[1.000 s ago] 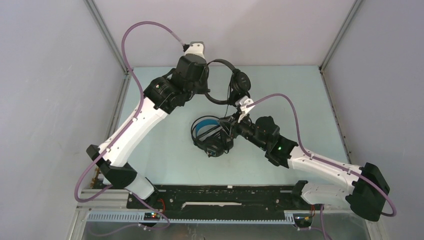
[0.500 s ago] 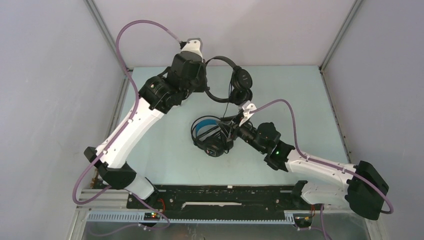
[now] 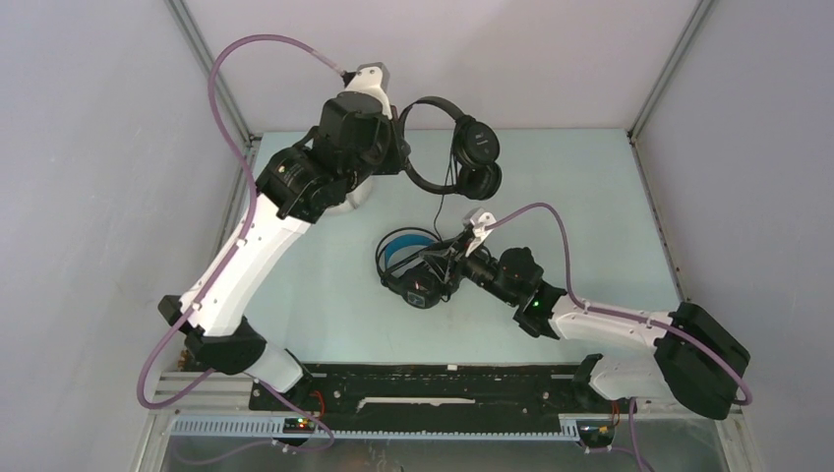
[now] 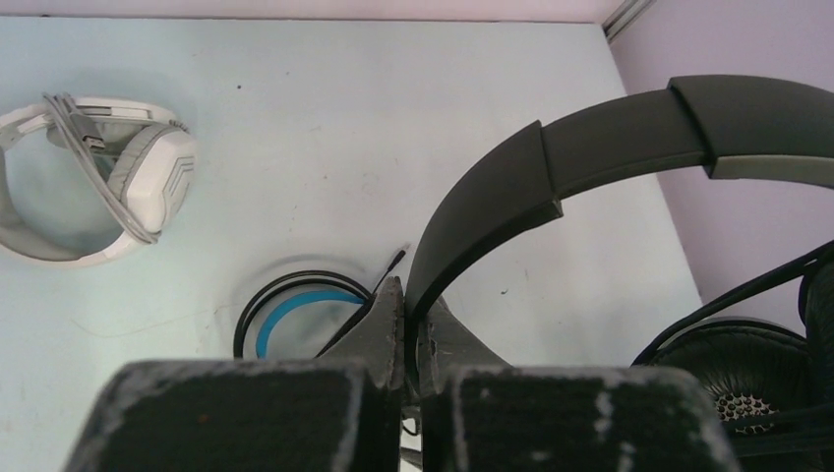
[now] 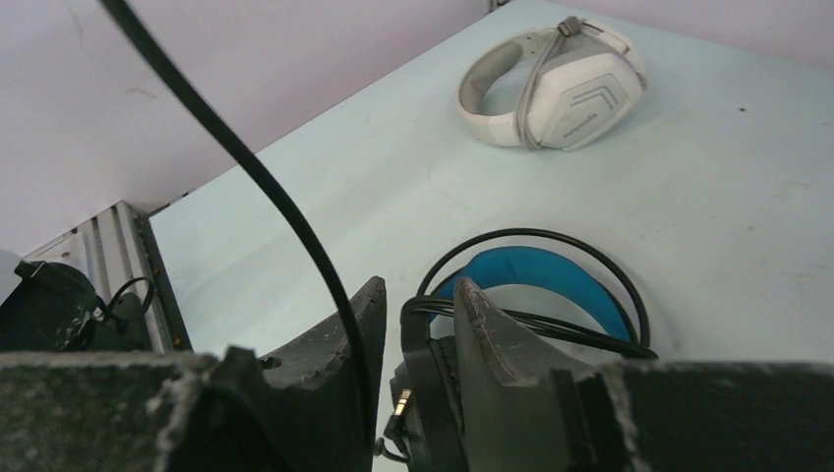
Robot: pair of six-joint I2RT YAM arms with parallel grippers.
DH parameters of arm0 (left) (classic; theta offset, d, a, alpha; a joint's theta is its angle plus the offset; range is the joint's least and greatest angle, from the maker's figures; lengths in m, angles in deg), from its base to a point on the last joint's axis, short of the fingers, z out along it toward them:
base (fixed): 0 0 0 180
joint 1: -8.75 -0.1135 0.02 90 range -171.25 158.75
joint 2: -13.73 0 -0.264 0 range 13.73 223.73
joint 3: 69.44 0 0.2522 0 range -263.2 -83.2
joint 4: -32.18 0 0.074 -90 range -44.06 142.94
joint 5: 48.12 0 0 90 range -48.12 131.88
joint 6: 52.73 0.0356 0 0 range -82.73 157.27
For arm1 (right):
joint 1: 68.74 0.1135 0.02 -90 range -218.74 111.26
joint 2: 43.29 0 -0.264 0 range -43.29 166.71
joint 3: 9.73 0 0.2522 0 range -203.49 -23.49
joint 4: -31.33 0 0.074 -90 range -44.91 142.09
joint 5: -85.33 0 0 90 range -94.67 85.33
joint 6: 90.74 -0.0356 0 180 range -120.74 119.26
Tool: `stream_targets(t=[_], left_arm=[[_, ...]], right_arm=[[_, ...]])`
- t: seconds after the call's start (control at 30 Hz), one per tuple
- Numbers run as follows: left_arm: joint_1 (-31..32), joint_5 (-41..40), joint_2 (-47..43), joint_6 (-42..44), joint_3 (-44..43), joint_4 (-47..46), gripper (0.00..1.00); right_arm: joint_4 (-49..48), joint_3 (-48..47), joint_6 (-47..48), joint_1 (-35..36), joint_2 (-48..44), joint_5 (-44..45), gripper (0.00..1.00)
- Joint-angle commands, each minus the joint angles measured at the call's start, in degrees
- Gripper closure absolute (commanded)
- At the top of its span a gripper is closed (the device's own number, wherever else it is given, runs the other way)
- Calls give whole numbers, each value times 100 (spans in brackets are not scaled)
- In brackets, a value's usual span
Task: Wrap the headphones
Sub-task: Wrap the headphones cable around the headphones.
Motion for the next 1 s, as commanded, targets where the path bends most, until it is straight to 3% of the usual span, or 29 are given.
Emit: stream_targets(t=[0.0, 0.17, 0.43, 0.63, 0.83, 0.97], left_arm=[[-20, 228, -266, -265, -435, -353, 100], [-43, 268, -274, -271, -562, -269, 100], [-297, 496, -414, -295, -590, -225, 100], [-490, 992, -534, -289, -481, -388, 100], [-707, 2690, -623, 8, -201, -648, 100], [-807, 2942, -577, 456, -118, -349, 100]], right_arm=[[-803, -6, -98, -27, 276, -410, 66], [-1320, 166, -279, -116, 611, -618, 71], [-1708, 654, -330, -311, 502, -725, 99], [-1707, 922, -396, -634, 272, -777, 100], [-1586, 926, -463, -1199, 92, -1282, 100], [-1192, 881, -500, -1626, -172, -1555, 100]])
